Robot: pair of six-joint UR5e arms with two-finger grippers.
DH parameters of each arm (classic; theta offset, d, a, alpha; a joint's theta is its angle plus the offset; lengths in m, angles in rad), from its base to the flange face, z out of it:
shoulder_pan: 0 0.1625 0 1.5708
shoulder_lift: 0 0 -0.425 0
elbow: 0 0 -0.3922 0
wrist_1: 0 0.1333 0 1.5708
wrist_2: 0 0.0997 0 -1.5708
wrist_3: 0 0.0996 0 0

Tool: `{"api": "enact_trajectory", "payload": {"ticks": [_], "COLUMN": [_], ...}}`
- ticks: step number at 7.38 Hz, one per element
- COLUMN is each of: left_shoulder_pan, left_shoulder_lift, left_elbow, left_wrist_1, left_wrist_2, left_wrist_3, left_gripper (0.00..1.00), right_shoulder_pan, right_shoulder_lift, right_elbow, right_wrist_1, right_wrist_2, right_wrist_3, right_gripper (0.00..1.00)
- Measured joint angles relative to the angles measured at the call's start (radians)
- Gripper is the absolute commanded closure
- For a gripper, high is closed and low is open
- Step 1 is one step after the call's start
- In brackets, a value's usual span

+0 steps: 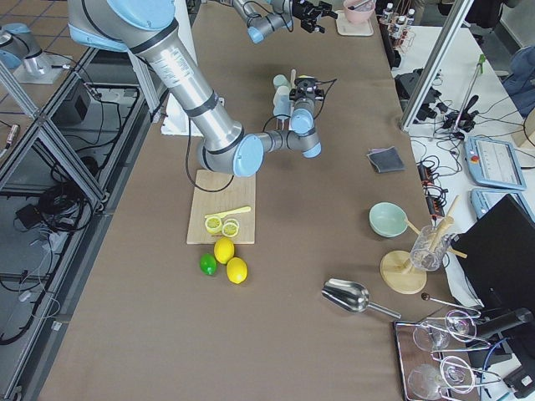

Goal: Place cup on cup holder

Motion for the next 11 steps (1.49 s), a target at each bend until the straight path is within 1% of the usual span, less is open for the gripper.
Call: {"api": "enact_trajectory", "payload": {"ticks": [2, 4, 6, 7, 8, 9, 11], "left_shoulder_pan": [-0.071, -0.121, -0.184, -0.209, -0.228, -0.244, -0.277], "left_shoulder_lift": [0.015, 0.077, 0.101, 0.104, 0.108, 0.123, 0.209], "left_elbow": [0.000, -0.008, -0.052, -0.065, -0.058, -0.043, -0.023], "left_wrist_1": [0.129, 0.259, 0.467, 0.573, 0.660, 0.725, 0.794], "left_wrist_2": [-0.014, -0.064, -0.159, -0.208, -0.263, -0.324, -0.457], "left_wrist_3": [0.003, 0.007, 0.009, 0.009, 0.009, 0.009, 0.010], "left_gripper": [0.02, 0.02, 0.02, 0.02, 0.02, 0.02, 0.02], "right_shoulder_pan": [-0.002, -0.002, -0.002, -0.002, -0.002, -0.001, 0.004], "right_shoulder_lift": [-0.003, -0.007, -0.008, -0.009, -0.010, -0.009, -0.005], "right_elbow": [-0.001, -0.001, 0.000, 0.000, 0.000, 0.000, 0.000], "right_wrist_1": [0.000, 0.001, 0.001, 0.002, 0.002, 0.002, 0.002], "right_wrist_2": [-0.002, -0.002, -0.002, -0.002, -0.002, -0.002, 0.000], "right_wrist_3": [-0.004, -0.004, -0.005, -0.004, -0.004, -0.003, -0.001], "right_gripper": [1.00, 1.00, 1.00, 0.96, 0.97, 0.98, 0.98]}}
